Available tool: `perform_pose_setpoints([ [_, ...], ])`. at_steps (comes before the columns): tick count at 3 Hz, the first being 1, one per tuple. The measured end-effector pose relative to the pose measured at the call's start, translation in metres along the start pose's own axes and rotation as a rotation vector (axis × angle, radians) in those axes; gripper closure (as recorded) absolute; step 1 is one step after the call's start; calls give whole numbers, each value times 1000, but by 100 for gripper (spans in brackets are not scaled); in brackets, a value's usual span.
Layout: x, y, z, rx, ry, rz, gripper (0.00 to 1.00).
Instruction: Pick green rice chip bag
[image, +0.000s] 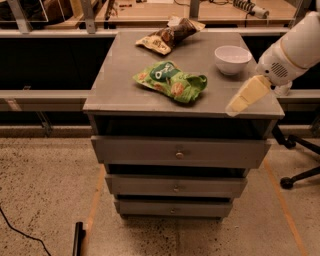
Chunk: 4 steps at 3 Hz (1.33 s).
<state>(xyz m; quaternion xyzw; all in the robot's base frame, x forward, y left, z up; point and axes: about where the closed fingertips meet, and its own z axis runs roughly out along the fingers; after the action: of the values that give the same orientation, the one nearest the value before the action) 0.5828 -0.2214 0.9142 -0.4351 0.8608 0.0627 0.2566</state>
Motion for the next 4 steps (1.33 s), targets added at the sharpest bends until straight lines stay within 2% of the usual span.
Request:
perform_pose_setpoints([
  [1, -25, -26, 53, -62, -49, 8, 0],
  [2, -51, -37, 88, -99, -76, -13, 0],
  [4, -119, -35, 107, -152, -125, -33, 0],
])
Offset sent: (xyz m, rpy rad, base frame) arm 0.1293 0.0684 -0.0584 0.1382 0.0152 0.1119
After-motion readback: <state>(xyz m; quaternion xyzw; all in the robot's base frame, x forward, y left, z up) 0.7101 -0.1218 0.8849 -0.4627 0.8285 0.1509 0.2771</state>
